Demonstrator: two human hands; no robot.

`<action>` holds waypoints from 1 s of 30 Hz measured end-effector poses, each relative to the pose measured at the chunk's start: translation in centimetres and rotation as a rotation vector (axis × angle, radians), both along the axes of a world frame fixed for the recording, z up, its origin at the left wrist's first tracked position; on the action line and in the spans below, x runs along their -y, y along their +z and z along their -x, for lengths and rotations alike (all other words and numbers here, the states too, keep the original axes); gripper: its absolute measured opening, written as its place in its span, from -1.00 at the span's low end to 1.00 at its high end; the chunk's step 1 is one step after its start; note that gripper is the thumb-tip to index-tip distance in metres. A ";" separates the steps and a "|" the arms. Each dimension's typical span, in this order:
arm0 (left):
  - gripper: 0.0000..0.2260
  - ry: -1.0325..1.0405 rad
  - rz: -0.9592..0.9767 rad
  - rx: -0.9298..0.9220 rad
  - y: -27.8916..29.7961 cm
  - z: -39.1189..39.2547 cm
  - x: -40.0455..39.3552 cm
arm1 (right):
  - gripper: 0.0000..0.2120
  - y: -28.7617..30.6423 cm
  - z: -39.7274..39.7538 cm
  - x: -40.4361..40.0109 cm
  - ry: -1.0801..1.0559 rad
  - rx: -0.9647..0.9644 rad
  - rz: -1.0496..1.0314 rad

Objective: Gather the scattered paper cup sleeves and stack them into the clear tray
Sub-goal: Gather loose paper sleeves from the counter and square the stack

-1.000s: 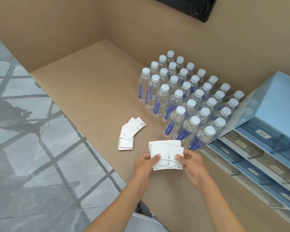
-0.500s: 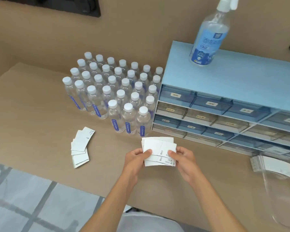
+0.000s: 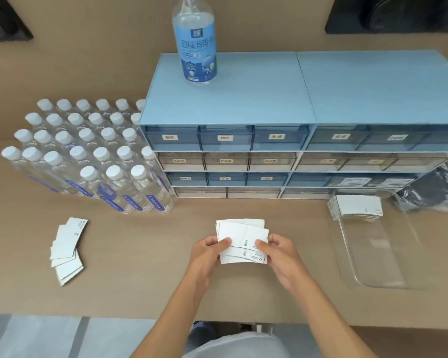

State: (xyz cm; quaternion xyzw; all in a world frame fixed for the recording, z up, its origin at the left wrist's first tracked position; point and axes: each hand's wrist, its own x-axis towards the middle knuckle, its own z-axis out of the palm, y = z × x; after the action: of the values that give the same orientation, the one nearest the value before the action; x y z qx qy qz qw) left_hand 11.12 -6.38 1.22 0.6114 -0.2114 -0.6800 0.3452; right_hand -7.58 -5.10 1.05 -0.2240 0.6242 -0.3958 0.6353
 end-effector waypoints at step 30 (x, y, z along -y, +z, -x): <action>-0.70 -0.241 0.335 0.377 -3.7 -0.2 -3.4 | -0.67 -4.5 -0.7 -4.9 0.163 -0.557 0.266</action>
State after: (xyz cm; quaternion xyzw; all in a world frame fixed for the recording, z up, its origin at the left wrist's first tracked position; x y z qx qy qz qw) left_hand 11.30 -3.03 -2.52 0.6318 -0.4526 -0.5460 0.3127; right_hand -6.90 -0.22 -3.43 -0.4541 0.6968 -0.3453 0.4347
